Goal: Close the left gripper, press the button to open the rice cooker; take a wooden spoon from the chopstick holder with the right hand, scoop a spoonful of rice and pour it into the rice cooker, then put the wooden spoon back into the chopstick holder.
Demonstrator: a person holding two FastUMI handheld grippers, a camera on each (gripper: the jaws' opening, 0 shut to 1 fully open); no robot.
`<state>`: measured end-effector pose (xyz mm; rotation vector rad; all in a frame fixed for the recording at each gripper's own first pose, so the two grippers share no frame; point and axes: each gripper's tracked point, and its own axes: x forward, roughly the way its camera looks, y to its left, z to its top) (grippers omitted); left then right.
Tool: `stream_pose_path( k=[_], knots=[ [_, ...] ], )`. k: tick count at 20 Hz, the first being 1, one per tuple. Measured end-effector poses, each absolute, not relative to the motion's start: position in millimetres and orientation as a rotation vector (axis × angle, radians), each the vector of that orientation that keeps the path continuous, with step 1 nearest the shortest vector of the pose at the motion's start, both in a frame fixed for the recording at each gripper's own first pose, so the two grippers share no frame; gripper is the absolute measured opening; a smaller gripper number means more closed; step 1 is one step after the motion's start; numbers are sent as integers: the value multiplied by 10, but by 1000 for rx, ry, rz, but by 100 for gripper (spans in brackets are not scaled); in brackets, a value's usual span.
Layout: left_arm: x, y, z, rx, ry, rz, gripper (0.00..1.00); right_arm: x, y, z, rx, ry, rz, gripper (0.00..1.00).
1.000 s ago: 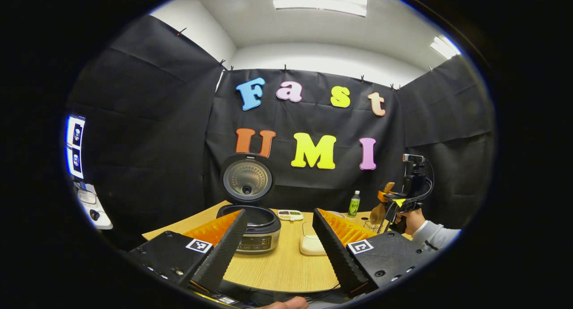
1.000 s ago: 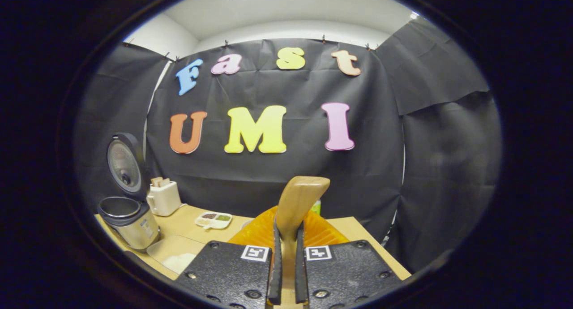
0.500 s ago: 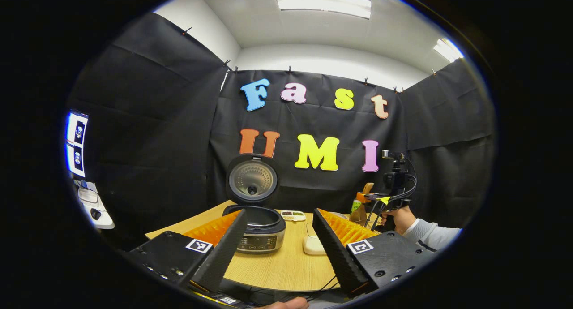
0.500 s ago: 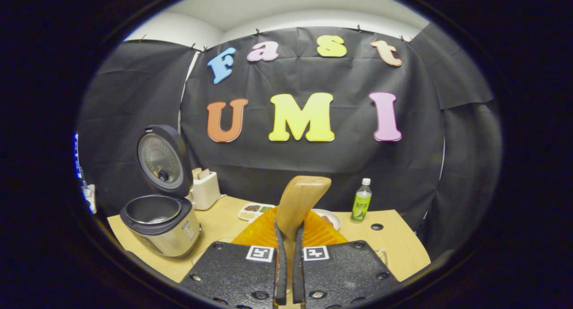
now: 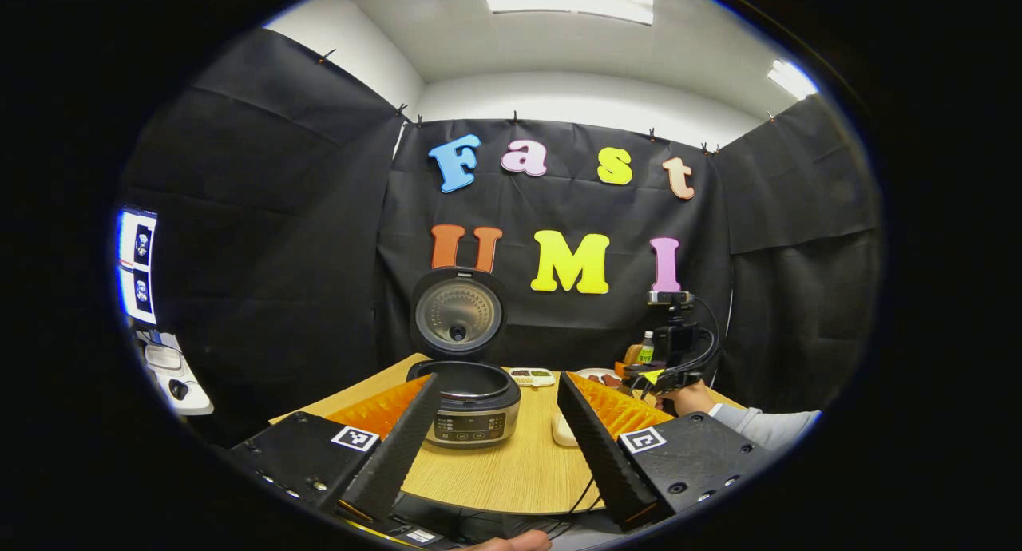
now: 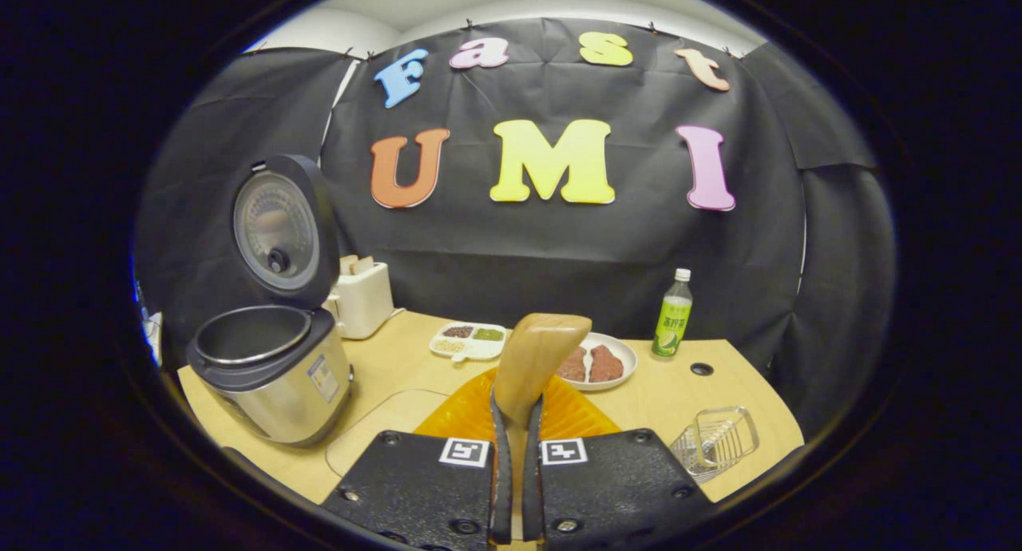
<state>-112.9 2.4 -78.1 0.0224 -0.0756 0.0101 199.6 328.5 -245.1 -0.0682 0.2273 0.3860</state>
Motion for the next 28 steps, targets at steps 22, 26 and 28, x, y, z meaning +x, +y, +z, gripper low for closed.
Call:
stream_pose_path(
  k=[22,26,28],
  knots=[
    [-983,138,-924,55,-44,57,94,2092,3523,-2875,515,422,461,11],
    [-977,128,-928,56,-41,50,94,2119,3417,-2866,682,461,438,11],
    [-980,141,-937,49,-36,50,94,2122,3354,-2825,781,461,437,10]
  ],
)
